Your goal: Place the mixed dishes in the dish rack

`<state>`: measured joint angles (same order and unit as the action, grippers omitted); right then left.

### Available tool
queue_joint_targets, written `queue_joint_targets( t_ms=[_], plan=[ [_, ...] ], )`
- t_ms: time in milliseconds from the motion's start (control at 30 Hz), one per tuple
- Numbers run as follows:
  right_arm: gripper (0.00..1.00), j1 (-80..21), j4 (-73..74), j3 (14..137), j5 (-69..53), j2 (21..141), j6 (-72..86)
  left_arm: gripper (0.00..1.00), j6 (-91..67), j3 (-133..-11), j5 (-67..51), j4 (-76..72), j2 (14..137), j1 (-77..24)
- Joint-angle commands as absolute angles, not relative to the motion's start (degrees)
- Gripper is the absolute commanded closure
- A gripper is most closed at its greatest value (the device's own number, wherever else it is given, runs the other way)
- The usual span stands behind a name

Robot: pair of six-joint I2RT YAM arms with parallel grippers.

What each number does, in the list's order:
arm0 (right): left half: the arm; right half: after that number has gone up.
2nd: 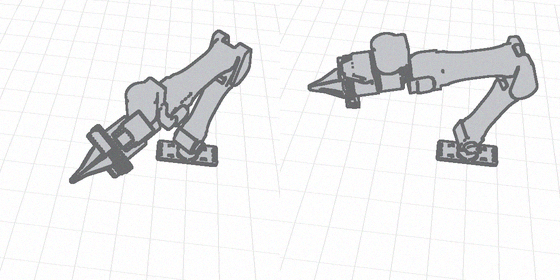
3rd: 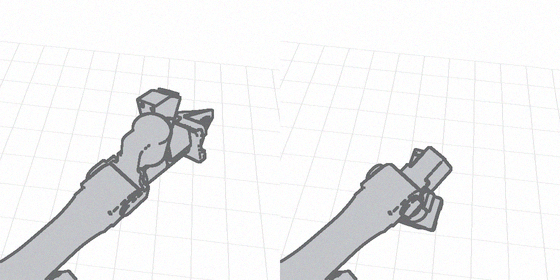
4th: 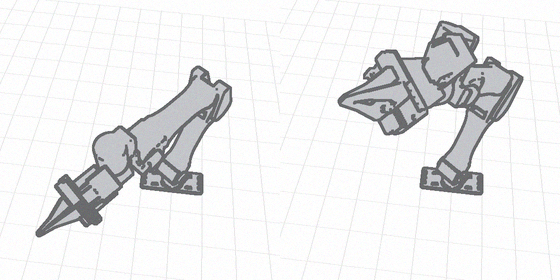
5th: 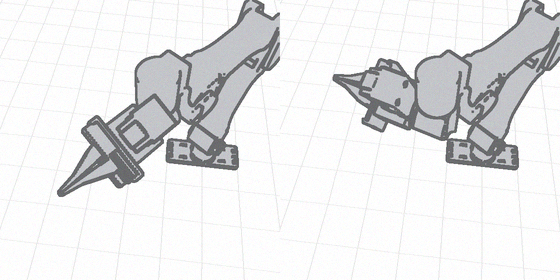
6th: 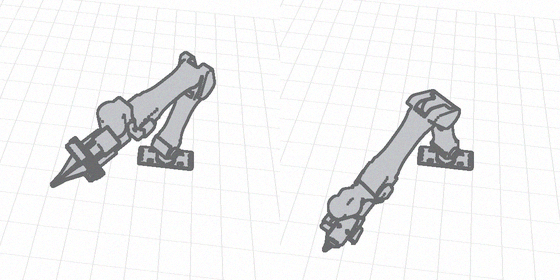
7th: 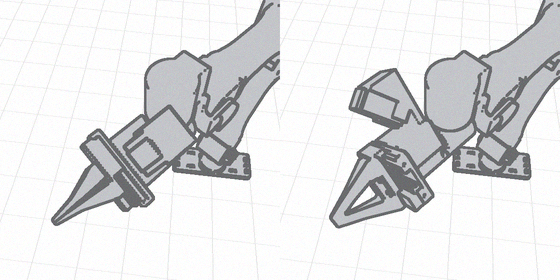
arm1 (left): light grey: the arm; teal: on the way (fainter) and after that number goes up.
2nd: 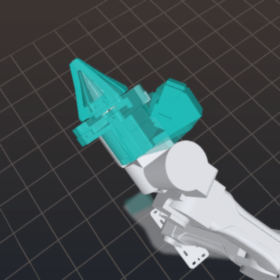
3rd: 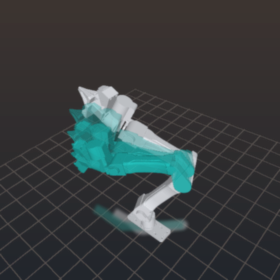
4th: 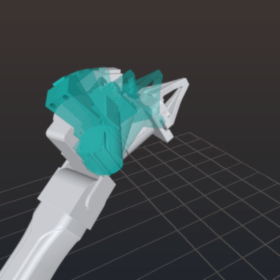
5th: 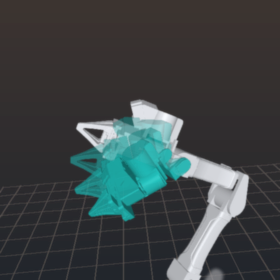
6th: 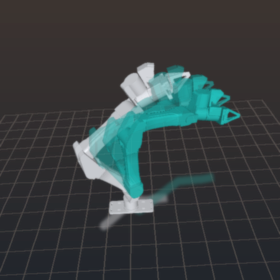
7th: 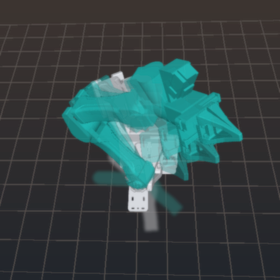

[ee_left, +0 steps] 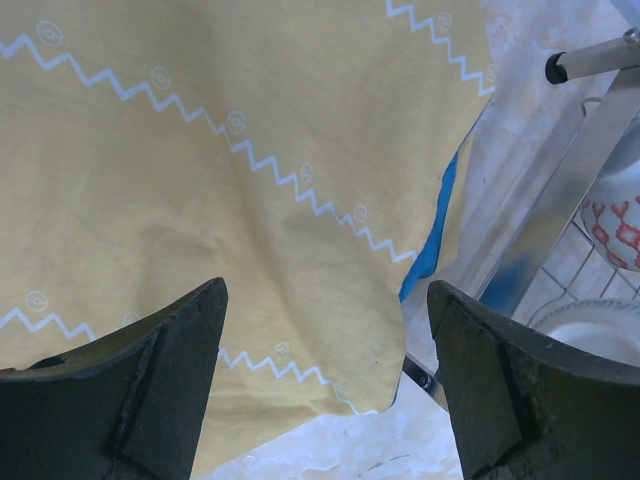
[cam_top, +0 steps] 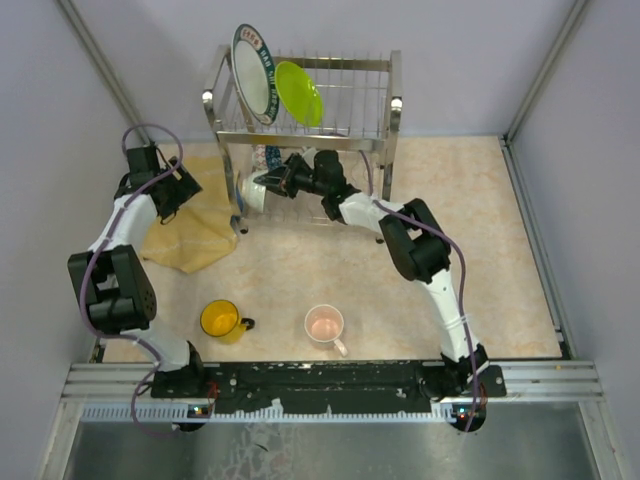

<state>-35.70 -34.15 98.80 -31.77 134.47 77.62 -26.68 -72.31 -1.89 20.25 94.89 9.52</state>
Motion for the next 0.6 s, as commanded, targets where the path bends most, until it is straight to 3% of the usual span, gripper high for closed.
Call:
queue_joint_targets(
  t_ms=[0,567],
  plan=[
    [1.00,-35.1,-42.4,103.3,-31.6,134.3,77.7,0.13,-25.7,-74.1,-1.1,20.4,95.9,9.9],
    [1.00,-34.8,-35.1,105.1,-32.1,137.3,69.5,0.13,-25.7,-73.7,-0.8,20.3,96.1,10.6]
  ],
)
